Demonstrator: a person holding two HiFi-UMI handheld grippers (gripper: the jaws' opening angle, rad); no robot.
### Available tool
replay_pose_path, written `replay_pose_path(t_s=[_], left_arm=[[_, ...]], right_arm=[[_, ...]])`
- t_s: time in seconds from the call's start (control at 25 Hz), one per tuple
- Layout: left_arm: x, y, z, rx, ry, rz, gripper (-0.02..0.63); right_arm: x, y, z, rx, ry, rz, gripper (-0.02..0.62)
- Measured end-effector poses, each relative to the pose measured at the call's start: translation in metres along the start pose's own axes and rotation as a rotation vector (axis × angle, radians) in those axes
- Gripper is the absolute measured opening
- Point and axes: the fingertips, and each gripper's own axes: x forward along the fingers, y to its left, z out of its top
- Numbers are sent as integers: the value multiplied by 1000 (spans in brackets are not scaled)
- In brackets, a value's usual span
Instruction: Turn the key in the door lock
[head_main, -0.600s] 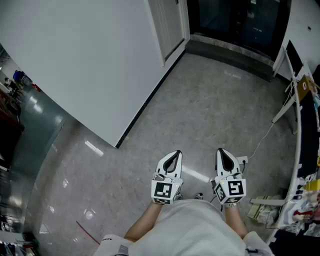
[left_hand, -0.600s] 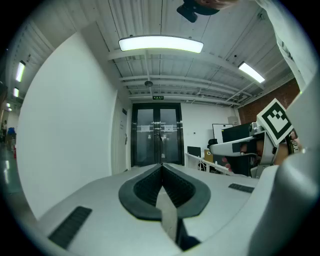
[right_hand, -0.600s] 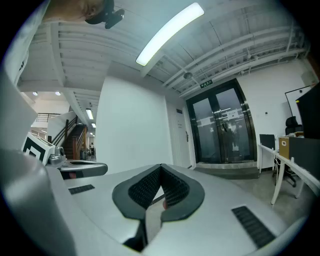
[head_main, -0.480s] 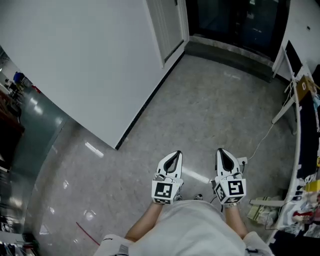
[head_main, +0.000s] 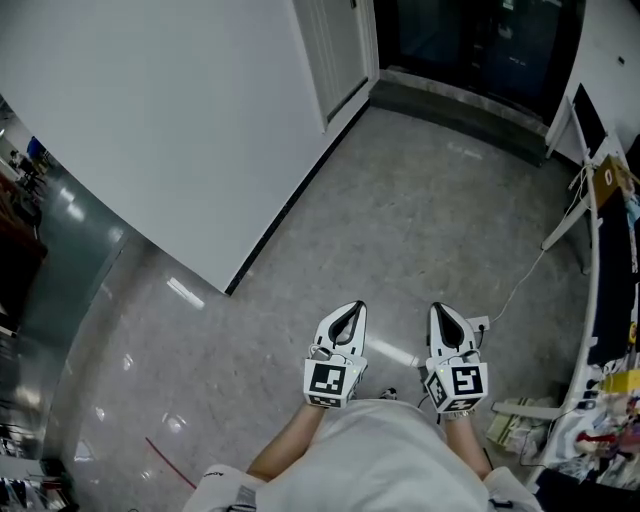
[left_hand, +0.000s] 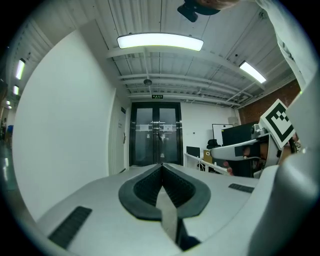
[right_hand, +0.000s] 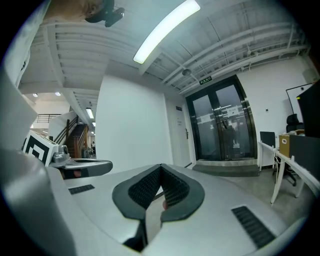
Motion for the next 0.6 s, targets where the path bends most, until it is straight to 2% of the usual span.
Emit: replay_pose_path(t_s=[0.24,0.6], left_arm=[[6,-5,-1,-14,2,11,9],[17,-34,-10,6,8,13,8]], right_arm=[[-5,-14,-1,24,-16,-11,2],[-25,-38,-16,41,-2,8,2]])
